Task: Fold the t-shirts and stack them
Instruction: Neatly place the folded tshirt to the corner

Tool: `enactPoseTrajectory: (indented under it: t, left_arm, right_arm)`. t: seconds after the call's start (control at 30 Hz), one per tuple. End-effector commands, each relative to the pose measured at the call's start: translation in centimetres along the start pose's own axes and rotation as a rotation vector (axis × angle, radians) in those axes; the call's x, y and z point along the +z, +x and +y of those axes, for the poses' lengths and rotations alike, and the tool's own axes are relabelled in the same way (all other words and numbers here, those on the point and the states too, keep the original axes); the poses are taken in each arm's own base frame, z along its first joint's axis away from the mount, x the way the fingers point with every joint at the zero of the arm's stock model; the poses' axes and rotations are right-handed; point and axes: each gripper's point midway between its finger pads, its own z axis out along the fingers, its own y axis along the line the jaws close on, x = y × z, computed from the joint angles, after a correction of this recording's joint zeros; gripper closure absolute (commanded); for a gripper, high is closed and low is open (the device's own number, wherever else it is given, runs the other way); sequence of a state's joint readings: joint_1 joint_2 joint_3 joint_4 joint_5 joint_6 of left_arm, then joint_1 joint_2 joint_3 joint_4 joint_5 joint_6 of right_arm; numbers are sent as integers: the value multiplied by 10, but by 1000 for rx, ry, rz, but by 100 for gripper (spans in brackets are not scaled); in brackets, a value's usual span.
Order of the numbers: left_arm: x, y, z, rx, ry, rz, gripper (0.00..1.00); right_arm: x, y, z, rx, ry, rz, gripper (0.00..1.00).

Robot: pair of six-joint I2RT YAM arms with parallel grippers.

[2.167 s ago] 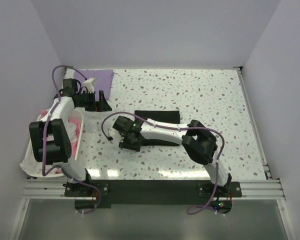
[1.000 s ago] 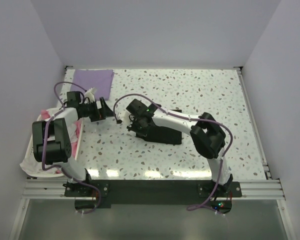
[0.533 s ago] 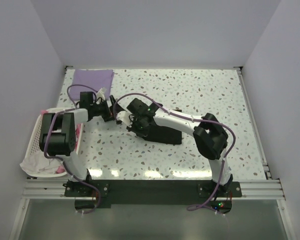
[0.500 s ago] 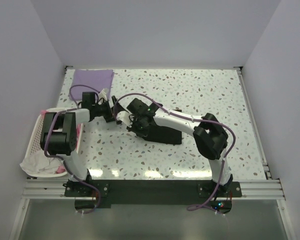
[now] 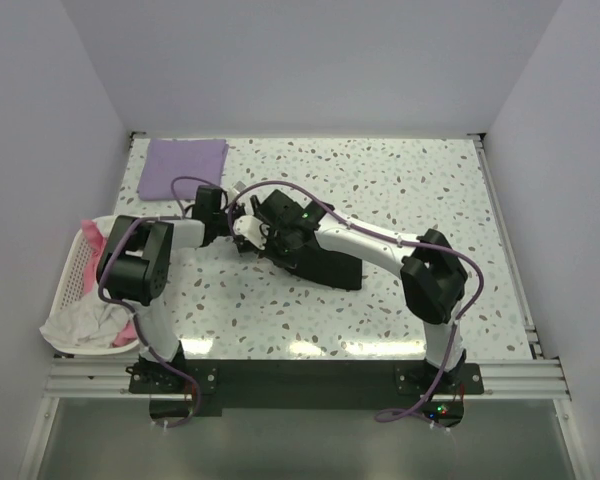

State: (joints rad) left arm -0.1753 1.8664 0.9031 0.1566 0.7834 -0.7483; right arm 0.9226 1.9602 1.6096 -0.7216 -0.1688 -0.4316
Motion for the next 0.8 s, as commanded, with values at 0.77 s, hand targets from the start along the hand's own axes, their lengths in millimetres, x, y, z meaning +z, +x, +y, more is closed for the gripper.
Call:
enactPoseTrajectory:
  t: [0.77]
  left_arm:
    - [60, 33, 12, -220, -57, 93, 31]
  right_arm:
    - [-21, -30, -5, 31, 36, -109, 100]
